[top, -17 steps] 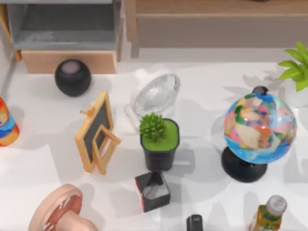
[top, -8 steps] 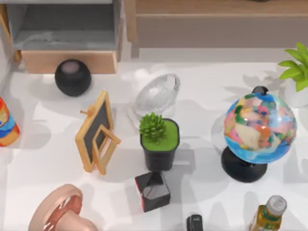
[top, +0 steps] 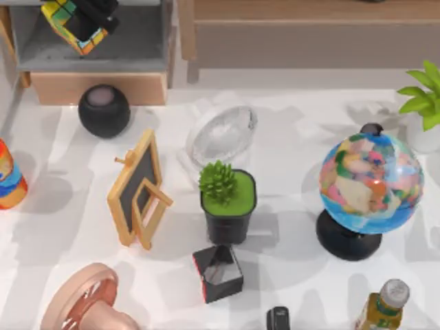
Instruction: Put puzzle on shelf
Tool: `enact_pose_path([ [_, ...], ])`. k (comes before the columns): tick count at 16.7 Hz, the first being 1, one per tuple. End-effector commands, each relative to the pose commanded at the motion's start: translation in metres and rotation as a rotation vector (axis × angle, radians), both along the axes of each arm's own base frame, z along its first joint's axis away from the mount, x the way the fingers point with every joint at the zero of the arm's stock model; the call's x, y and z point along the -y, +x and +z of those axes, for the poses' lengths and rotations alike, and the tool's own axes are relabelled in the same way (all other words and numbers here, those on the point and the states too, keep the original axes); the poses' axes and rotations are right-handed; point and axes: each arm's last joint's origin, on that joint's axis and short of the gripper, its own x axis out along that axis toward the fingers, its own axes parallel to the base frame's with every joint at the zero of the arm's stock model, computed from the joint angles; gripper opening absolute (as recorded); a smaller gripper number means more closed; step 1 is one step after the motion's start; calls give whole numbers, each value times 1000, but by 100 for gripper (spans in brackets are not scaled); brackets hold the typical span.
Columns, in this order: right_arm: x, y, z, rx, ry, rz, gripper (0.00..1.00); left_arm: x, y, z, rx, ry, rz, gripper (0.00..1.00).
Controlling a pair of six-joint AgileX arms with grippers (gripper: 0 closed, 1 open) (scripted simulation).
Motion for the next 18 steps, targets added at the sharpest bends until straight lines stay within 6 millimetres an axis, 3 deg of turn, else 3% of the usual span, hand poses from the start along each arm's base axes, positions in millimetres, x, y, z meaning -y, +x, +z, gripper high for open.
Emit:
enact_pose_path([
  [5,0,0,0,0,0,0,100,125,-37,-18,279,-47,-179,0],
  [9,0,0,0,0,0,0,100,195,-53,-41,560,-175,-165,0],
  [13,0,0,0,0,0,0,100,237,-58,-67,824,-359,-32,0],
  [18,0,0,0,0,0,0,100,256,-57,-115,1042,-570,194,0],
])
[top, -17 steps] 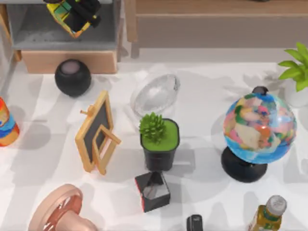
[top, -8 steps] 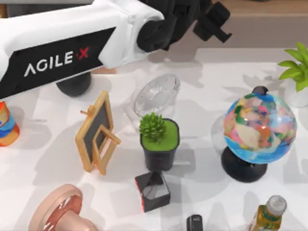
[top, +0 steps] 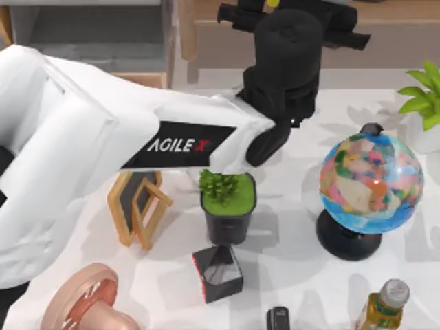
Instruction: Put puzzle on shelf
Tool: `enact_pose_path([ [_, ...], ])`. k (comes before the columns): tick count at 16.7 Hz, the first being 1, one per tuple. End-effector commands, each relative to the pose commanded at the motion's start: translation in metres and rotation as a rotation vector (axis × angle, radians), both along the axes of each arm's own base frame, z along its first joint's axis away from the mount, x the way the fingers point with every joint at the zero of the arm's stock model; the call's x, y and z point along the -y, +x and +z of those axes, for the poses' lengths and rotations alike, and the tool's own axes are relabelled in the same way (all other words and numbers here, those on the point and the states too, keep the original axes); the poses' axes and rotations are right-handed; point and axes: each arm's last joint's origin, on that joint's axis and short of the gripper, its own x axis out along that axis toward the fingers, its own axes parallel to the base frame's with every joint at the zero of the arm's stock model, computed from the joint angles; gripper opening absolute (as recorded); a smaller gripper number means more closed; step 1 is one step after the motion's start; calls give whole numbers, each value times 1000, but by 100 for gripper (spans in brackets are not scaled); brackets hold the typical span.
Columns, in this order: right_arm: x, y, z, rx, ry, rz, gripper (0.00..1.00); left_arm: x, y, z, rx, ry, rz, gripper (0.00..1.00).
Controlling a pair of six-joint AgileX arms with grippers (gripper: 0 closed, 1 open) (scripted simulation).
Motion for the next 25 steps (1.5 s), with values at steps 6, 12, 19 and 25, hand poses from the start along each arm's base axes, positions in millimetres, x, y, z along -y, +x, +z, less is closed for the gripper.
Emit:
enact_pose_path([
  [6,0,0,0,0,0,0,100,-2,1,-55,68,-170,108,0],
  [12,0,0,0,0,0,0,100,-3,1,-60,70,-179,116,0],
  [19,0,0,0,0,0,0,100,13,17,-38,111,-195,66,0],
  [25,0,0,0,0,0,0,100,11,73,-34,96,-180,77,0],
])
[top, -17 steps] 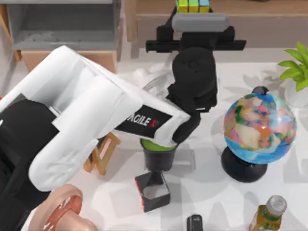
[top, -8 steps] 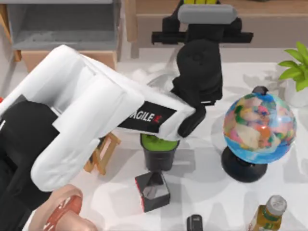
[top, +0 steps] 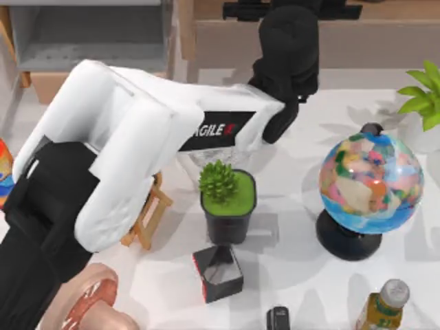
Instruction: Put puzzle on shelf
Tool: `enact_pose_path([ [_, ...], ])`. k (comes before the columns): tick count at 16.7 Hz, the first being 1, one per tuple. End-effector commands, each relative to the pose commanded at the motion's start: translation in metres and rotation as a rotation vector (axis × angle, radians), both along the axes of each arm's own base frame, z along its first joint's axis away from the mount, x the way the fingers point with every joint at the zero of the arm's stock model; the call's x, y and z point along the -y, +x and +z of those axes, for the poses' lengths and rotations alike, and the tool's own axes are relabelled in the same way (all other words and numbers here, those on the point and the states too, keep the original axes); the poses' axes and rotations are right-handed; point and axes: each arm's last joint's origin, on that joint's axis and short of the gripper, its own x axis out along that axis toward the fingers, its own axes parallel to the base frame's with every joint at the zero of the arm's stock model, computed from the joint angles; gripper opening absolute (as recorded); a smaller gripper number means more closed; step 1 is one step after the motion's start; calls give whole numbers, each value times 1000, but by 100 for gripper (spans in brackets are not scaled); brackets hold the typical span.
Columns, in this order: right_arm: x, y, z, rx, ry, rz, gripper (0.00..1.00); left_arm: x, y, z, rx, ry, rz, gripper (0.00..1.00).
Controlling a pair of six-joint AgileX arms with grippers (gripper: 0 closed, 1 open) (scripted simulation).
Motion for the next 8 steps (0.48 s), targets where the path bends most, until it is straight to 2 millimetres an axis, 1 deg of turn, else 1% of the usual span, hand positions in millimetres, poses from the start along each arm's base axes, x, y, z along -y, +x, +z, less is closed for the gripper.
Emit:
enact_pose_path([
  [3,0,0,0,0,0,0,100,-10,23,-11,-24,-2,31,0],
  [4,0,0,0,0,0,0,100,-12,26,-13,-28,-2,36,0],
  [8,0,0,0,0,0,0,100,-12,27,-14,-29,-2,37,0],
])
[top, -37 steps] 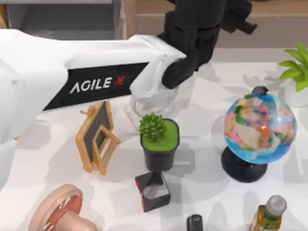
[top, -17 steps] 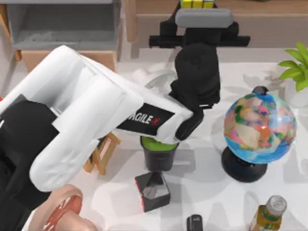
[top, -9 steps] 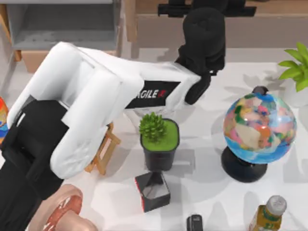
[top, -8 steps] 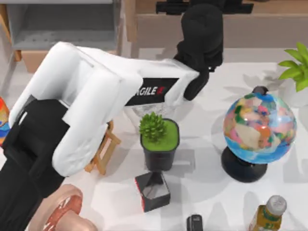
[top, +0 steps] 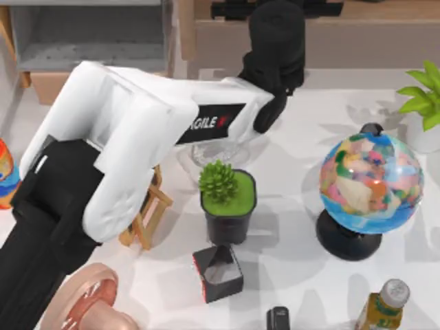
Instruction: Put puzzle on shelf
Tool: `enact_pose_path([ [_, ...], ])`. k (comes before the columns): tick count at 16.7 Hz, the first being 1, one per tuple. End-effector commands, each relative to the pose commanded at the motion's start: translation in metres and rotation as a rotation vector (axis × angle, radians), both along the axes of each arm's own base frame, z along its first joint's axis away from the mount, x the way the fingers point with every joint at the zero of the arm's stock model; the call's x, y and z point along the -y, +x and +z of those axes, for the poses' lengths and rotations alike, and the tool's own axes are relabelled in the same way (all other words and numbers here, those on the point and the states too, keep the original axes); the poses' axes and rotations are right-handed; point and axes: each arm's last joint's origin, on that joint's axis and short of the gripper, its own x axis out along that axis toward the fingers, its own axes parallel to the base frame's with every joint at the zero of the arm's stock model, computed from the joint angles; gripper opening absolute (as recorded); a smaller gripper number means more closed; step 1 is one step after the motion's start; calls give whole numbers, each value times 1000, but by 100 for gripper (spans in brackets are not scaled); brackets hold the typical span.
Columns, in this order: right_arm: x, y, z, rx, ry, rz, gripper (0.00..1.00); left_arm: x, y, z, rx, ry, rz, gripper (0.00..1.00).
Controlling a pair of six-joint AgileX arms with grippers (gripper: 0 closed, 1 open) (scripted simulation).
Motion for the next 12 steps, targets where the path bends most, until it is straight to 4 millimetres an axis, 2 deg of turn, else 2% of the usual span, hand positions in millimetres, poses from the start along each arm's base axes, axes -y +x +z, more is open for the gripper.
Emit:
enact_pose_path([
  [12,0,0,0,0,0,0,100,0,0,0,0,0,0,90],
])
